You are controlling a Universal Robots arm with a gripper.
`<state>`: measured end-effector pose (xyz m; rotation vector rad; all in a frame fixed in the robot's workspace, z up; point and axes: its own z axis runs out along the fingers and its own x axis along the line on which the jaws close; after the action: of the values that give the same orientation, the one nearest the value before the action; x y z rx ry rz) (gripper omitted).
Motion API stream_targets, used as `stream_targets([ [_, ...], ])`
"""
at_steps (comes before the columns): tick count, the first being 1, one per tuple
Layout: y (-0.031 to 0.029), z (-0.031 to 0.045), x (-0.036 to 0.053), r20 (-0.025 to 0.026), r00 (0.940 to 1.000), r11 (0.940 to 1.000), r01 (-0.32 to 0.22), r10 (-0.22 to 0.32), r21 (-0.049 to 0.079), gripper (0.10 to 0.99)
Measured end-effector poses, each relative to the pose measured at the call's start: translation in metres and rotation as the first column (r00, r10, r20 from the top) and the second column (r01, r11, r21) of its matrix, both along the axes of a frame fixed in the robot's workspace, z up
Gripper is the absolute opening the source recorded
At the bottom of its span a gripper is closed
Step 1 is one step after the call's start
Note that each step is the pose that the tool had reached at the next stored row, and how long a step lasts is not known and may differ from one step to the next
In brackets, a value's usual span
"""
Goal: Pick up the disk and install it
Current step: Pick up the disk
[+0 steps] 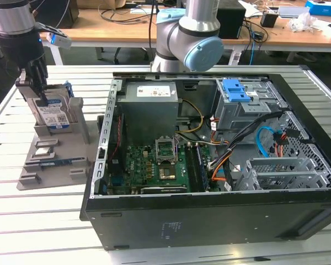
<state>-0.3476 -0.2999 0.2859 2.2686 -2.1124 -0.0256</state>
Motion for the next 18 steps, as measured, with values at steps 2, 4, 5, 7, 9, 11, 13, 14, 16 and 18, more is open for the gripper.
stream_targets([
  [2, 0.0, 0.0, 0.0, 0.0, 1.0, 1.0, 0.0, 0.0, 0.0, 0.369],
  [4, 0.0, 0.0, 0.0, 0.0, 1.0, 1.0, 0.0, 0.0, 0.0, 0.369],
  [5, 0.0, 0.0, 0.0, 0.0, 1.0, 1.0, 0.0, 0.0, 0.0, 0.369],
  [7, 0.0, 0.0, 0.0001, 0.0, 1.0, 1.0, 0.0, 0.0, 0.0, 0.369],
  [9, 0.0, 0.0, 0.0, 0.0001, 0.9999, 0.9999, 0.016, -0.016, 0.0, 0.369],
  [11, 0.0, 0.0, -0.0001, 0.0, 0.9984, 0.9984, 0.056, -0.056, 0.001, 0.369],
  [13, 0.0, 0.0, -0.0001, 0.0, 0.994, 0.994, 0.109, -0.109, 0.0, 0.369],
  [14, 0.0, 0.0, -0.0001, 0.0, 0.9927, 0.9927, 0.121, -0.121, 0.0, 0.369],
  [16, 0.0, 0.0, -0.0001, 0.0, 0.9941, 0.9941, 0.109, -0.109, 0.001, 0.369],
  [18, -0.0001, 0.0, -0.0001, -0.0001, 0.9963, 0.9963, 0.086, -0.086, 0.001, 0.369],
])
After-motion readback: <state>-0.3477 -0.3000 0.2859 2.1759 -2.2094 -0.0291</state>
